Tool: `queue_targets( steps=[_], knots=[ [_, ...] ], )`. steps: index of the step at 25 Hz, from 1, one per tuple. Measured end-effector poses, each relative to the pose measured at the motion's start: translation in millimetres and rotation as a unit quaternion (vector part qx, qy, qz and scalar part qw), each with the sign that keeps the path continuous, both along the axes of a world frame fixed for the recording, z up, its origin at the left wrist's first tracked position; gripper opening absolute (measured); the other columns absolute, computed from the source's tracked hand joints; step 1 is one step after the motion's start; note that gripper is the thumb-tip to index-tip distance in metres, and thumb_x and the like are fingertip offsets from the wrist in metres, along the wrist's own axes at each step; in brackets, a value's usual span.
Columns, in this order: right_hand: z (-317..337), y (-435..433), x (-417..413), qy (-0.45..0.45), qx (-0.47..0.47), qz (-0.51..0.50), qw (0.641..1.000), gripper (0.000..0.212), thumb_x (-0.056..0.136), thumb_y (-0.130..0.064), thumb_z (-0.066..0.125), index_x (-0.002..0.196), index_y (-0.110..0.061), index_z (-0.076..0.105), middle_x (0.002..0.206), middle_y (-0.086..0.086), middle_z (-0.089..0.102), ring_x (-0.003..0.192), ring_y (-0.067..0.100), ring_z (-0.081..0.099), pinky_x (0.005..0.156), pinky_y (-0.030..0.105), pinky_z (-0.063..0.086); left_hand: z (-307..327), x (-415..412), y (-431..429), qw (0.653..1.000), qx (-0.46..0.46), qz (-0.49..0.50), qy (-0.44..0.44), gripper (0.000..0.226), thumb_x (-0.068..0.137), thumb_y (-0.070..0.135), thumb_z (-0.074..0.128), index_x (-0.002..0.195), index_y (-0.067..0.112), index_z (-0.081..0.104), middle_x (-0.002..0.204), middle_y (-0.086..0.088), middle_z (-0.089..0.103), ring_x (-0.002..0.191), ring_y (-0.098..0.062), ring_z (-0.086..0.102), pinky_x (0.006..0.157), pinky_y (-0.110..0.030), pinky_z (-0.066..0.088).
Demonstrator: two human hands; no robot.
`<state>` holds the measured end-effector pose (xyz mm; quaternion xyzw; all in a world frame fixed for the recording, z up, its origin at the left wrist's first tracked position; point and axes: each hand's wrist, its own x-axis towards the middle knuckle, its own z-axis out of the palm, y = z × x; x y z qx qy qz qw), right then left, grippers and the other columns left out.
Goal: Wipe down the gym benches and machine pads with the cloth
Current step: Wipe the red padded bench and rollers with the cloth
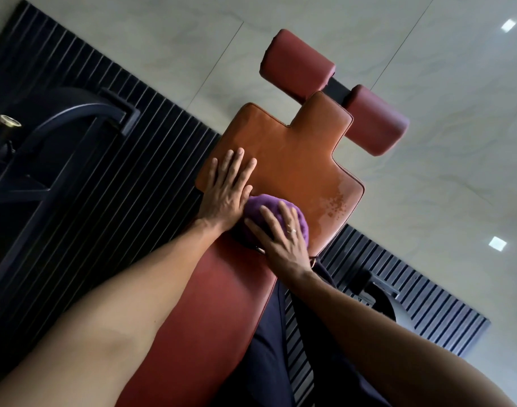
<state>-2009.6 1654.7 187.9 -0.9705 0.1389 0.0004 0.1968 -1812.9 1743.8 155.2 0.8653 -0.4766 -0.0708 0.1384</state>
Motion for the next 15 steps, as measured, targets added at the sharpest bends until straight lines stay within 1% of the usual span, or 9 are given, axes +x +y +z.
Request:
queue_targets(
  steps=[1, 2, 4, 6, 8, 11, 13, 15],
  knots=[
    [-3, 3, 13, -0.009, 0.004, 0.019, 1.000, 0.048, 0.097, -0.026, 0.056, 0.145, -0.029, 0.056, 0.156, 0.009, 0.043, 0.148, 0.044, 0.021, 0.123, 0.060, 0.002, 0, 2, 1, 1.000, 0.004, -0.009, -0.005, 0.056, 0.106, 0.032, 0.043, 0.158, 0.017, 0.029, 0.165, -0.015, 0.020, 0.154, -0.033, 0.015, 0.123, -0.056, 0.012],
    [-8, 1, 17, -0.011, 0.002, 0.038, 0.999, 0.047, 0.097, -0.027, 0.051, 0.144, -0.028, 0.057, 0.155, 0.009, 0.043, 0.148, 0.044, 0.021, 0.123, 0.060, 0.003, 1, 4, 1, 1.000, 0.009, -0.016, -0.007, 0.056, 0.106, 0.033, 0.041, 0.158, 0.017, 0.029, 0.166, -0.015, 0.020, 0.154, -0.033, 0.015, 0.124, -0.056, 0.012],
    [-15, -8, -4, -0.008, -0.027, 0.079, 0.996, 0.054, 0.094, -0.018, 0.056, 0.147, -0.029, 0.053, 0.158, 0.008, 0.036, 0.149, 0.044, 0.020, 0.125, 0.059, 0.003, 5, 6, 2, 1.000, 0.015, -0.023, 0.000, 0.057, 0.106, 0.034, 0.039, 0.159, 0.016, 0.027, 0.166, -0.015, 0.018, 0.154, -0.033, 0.014, 0.123, -0.057, 0.011],
    [-16, -27, -43, 0.003, -0.059, 0.120, 0.991, 0.070, 0.088, -0.013, 0.063, 0.153, -0.031, 0.043, 0.161, 0.007, 0.029, 0.151, 0.043, 0.018, 0.125, 0.058, 0.007, 9, -3, 2, 1.000, 0.013, -0.024, 0.002, 0.060, 0.104, 0.032, 0.040, 0.159, 0.013, 0.026, 0.166, -0.013, 0.018, 0.154, -0.032, 0.012, 0.123, -0.058, 0.011],
    [-8, -44, -78, 0.023, -0.063, 0.122, 0.990, 0.076, 0.087, -0.021, 0.070, 0.154, -0.034, 0.035, 0.162, 0.007, 0.027, 0.151, 0.042, 0.016, 0.123, 0.058, 0.013, 11, -13, 1, 0.999, 0.014, -0.049, 0.010, 0.063, 0.103, 0.031, 0.044, 0.159, 0.010, 0.024, 0.167, -0.012, 0.018, 0.155, -0.030, 0.012, 0.123, -0.059, 0.011],
    [6, -58, -101, 0.025, -0.040, 0.059, 0.997, 0.064, 0.091, -0.031, 0.063, 0.150, -0.035, 0.039, 0.157, 0.009, 0.031, 0.151, 0.040, 0.015, 0.122, 0.059, 0.021, 12, -31, 0, 0.996, 0.004, -0.085, 0.021, 0.062, 0.103, 0.032, 0.047, 0.158, 0.013, 0.028, 0.167, -0.011, 0.018, 0.155, -0.029, 0.012, 0.122, -0.060, 0.012],
    [11, -60, -76, 0.024, -0.015, -0.002, 1.000, 0.066, 0.088, -0.034, 0.065, 0.150, -0.033, 0.042, 0.158, 0.012, 0.032, 0.149, 0.042, 0.018, 0.117, 0.065, 0.030, 12, -38, -7, 0.994, -0.004, -0.107, 0.027, 0.058, 0.104, 0.032, 0.046, 0.157, 0.016, 0.032, 0.166, -0.011, 0.019, 0.155, -0.029, 0.012, 0.121, -0.061, 0.012],
    [17, -61, -38, 0.011, 0.012, -0.078, 0.997, 0.062, 0.087, -0.039, 0.057, 0.147, -0.027, 0.052, 0.158, 0.014, 0.036, 0.145, 0.047, 0.023, 0.109, 0.070, 0.037, 8, -44, -8, 0.993, 0.002, -0.111, 0.033, 0.058, 0.104, 0.030, 0.047, 0.158, 0.016, 0.030, 0.166, -0.011, 0.019, 0.155, -0.029, 0.013, 0.122, -0.061, 0.011]
  ],
)
